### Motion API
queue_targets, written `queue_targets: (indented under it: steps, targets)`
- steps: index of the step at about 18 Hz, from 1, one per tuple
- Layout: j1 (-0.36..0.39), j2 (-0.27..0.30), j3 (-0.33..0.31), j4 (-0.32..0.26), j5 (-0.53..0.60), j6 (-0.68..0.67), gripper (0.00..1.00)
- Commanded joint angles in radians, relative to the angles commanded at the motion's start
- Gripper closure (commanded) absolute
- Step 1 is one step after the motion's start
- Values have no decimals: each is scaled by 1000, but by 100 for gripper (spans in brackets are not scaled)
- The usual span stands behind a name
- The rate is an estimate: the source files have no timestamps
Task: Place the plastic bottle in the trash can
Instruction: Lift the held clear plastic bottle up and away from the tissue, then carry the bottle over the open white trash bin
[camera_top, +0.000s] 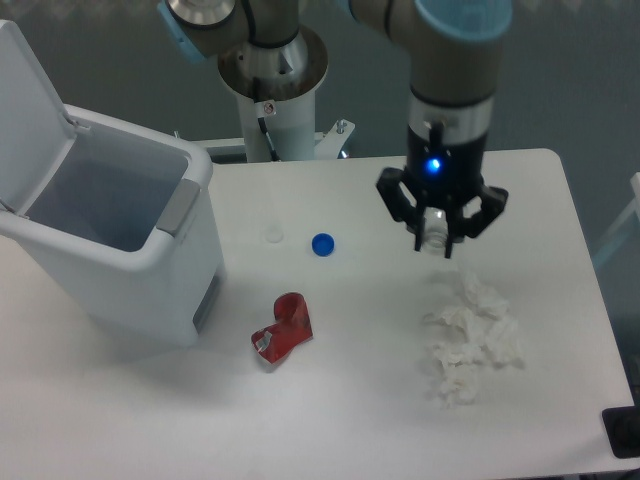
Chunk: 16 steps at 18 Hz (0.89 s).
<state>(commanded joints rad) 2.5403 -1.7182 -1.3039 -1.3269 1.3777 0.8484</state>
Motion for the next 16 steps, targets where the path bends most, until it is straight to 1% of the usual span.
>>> queue_targets:
  steps: [2,3,5,9,11,14,16]
  targets:
    - [-17,25,-5,0,-28,-31,100]
    - [-21,34,-3,3,-63,-60,100]
    - [-25,74,-3,8,-130,-139,100]
    - [-43,143,-6,12,-207,-230,100]
    - [-78,150,-12,49,-236,-299,100]
    - [-165,144,-17,142,-239,-428,100]
    - [-219,143,-40,207,-239,-497,100]
